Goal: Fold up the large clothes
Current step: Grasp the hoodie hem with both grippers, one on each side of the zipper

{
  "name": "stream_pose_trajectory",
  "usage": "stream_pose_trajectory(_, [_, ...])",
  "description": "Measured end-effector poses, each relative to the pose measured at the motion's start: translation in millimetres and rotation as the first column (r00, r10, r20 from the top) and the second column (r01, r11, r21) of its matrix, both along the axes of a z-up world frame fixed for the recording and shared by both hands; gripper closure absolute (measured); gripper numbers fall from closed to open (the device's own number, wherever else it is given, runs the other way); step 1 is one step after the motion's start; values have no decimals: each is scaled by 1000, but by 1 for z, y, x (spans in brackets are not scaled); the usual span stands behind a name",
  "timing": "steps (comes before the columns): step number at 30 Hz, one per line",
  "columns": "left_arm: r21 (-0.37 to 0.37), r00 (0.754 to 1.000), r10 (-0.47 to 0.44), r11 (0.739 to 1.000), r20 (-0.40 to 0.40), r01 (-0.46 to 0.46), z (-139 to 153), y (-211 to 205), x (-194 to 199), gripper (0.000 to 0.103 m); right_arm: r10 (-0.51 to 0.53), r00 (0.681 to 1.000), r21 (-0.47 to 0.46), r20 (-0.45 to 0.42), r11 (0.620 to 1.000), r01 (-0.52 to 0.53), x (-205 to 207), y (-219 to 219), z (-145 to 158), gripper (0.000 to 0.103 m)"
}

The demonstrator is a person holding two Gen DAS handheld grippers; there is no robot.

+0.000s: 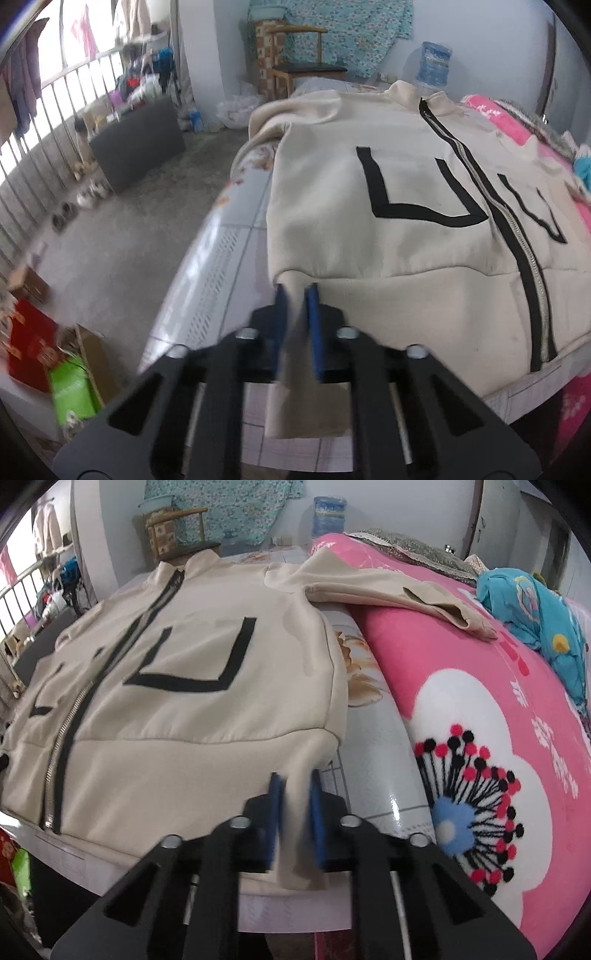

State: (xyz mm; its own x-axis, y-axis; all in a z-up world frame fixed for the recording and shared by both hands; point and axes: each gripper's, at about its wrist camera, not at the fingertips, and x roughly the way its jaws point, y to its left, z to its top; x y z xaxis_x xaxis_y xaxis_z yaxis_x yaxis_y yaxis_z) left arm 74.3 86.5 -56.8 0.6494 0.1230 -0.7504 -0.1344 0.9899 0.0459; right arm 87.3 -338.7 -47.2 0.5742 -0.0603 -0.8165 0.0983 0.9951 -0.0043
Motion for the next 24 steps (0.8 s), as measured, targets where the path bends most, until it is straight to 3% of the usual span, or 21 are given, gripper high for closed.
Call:
stream_pose_trajectory(6, [35,994,-69,997,79,67,34,-7,-23,99,25,998,-9,57,1000,-25,-15,2,27,95])
stream_pose_trajectory(10, [24,992,-93,996,87,91,49,-7,-42,99,32,996,-21,80,999,-30,-32,2,39,95])
stream_pose_trajectory(15, [8,993,-102,995,55,102,54,-1,-75,99,44,997,-34,69,999,-42,-64,2,42,95])
stream_pose_trajectory(19, [8,995,-101,995,-1,101,42,4,-102,98,41,999,-41,31,998,-39,-94,2,32,95])
stream_pose_trajectory(22, [-15,994,-96,995,-49,95,29,11,-104,95,33,999,-64,-9,997,-33,-101,4,21,91])
stream_pose_trajectory(24, [-27,995,-86,996,-51,84,28,17,-104,93,30,999,-69,-22,997,-32,-102,6,23,83])
